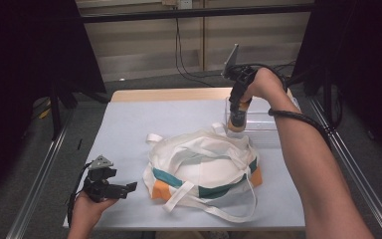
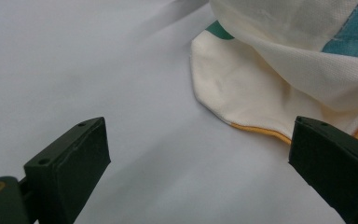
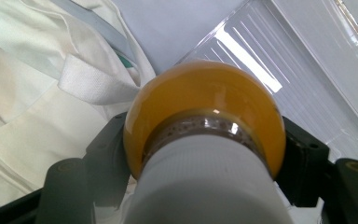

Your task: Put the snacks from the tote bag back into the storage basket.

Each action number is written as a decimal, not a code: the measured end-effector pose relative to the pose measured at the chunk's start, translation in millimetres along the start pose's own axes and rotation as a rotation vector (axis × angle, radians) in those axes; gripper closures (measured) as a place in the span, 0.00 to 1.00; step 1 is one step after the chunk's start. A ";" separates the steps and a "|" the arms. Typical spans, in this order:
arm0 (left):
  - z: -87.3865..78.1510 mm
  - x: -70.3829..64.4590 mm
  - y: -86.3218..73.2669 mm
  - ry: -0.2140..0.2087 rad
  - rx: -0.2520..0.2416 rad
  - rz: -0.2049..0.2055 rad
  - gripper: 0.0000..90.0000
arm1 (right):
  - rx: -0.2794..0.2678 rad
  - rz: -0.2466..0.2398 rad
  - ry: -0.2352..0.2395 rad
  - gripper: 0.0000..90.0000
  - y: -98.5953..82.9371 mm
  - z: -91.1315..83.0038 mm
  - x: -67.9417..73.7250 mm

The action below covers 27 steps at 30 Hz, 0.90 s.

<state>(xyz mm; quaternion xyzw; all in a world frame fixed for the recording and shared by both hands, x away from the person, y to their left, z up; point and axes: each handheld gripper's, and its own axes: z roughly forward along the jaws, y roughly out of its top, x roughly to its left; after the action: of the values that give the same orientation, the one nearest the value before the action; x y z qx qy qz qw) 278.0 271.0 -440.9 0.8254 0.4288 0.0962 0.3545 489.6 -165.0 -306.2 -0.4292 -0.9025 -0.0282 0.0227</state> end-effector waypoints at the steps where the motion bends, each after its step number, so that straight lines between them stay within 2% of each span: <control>1: 0.8 -0.9 -0.2 0.001 -0.010 -0.012 0.05 | 0.003 0.004 0.004 0.34 -0.1 0.5 0.0; 3: 0.8 -0.9 -0.2 0.001 -0.010 -0.012 0.05 | 0.003 0.004 0.004 0.34 0.0 1.6 -0.3; 4: 0.1 0.0 -0.1 0.000 0.001 0.002 0.05 | 0.002 0.003 0.006 0.34 0.3 2.7 -0.7; 5: 0.7 -0.7 -0.2 0.002 -0.009 -0.011 0.05 | 0.002 0.003 0.006 0.34 0.3 2.7 -0.7; 9: 0.9 -0.8 -0.2 0.000 -0.010 -0.013 0.05 | 0.006 -0.001 0.002 0.34 2.1 4.7 0.6; 27: 1.7 -1.0 -0.2 -0.001 -0.010 -0.004 0.05 | 0.012 -0.005 -0.003 0.34 3.3 13.1 0.4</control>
<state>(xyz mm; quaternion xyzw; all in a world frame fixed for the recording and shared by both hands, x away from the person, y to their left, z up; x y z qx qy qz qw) 278.0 269.5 -442.0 0.8227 0.4298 0.0971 0.3592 491.7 -161.7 -319.1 -0.4267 -0.9038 -0.0221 0.0239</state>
